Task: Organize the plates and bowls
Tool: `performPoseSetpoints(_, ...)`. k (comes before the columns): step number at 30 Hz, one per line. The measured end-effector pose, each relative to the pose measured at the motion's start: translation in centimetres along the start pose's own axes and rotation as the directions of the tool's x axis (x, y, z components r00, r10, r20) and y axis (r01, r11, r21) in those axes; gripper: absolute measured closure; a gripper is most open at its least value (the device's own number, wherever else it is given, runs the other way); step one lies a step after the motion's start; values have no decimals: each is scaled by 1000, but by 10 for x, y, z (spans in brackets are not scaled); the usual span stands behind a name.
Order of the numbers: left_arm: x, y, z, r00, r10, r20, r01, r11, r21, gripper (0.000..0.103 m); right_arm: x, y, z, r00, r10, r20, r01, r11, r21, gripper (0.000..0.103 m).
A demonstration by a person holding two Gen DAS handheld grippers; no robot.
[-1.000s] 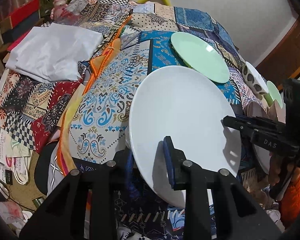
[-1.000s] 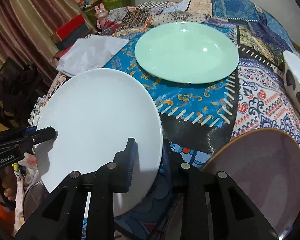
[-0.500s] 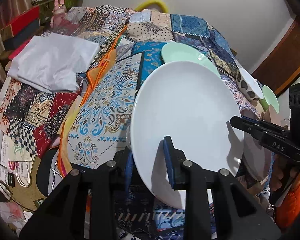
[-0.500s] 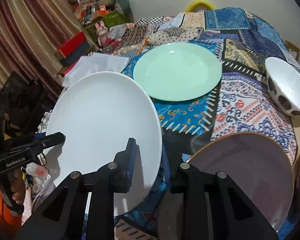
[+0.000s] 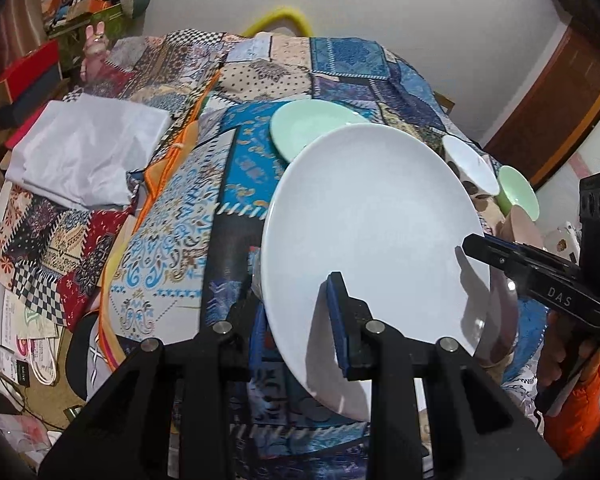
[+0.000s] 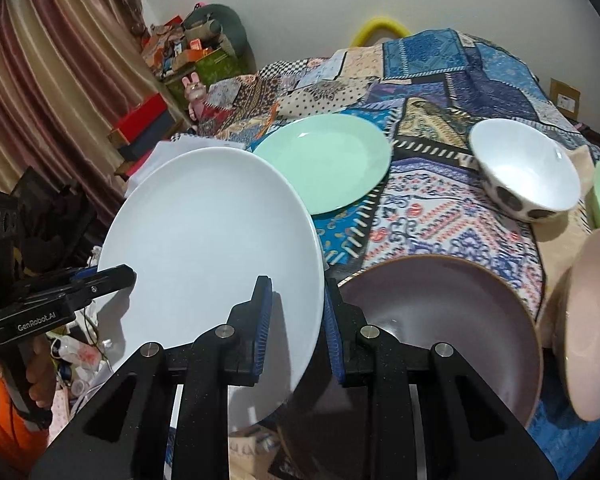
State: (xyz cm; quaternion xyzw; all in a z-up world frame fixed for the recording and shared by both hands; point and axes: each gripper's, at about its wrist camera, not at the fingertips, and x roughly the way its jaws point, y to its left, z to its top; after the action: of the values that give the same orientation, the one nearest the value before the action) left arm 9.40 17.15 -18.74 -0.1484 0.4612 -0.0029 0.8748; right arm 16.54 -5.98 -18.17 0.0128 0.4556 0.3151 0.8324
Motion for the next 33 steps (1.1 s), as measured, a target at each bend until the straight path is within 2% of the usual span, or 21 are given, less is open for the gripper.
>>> performPoseSetpoints(12,1,-46,2,1000,-24,-6,24,998,65,75,-32,-32,-13,999,-16,45,14,998,57,80)
performPoseSetpoints(33,29,-114,1,996,-64,-65,74,984,159,75,-64,-86,-39,996,-66,61,55,985,163,80)
